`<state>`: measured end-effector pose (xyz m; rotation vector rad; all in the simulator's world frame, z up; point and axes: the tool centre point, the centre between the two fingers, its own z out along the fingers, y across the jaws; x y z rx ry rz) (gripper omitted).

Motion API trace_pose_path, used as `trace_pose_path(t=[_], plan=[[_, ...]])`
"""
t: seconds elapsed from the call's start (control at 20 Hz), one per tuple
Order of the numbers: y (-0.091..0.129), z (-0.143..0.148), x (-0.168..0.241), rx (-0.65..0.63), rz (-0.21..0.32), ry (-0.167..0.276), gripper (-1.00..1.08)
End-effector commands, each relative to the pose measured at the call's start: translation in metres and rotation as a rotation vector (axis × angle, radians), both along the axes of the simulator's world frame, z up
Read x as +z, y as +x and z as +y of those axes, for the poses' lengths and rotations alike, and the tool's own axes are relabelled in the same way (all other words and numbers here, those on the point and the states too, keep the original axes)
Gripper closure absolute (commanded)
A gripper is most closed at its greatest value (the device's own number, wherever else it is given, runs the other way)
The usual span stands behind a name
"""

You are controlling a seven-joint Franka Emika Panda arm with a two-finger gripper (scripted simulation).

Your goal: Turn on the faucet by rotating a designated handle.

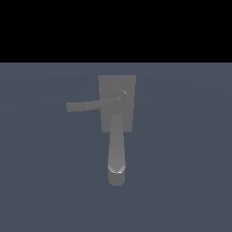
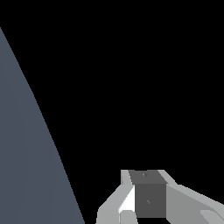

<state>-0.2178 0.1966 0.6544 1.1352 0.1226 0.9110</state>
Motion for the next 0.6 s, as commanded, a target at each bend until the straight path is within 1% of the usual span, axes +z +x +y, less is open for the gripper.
trace_pose_path(t=[0.0,0.35,0.55], plan=[[0.001,0.000,0.001,-0.002,-0.005,-0.008,1.08],[0.005,-0.016,0.014,-0.035,-0.032,0.020,1.08],[0.005,-0.014,0.013,-0.032,-0.030,0.016,1.08]])
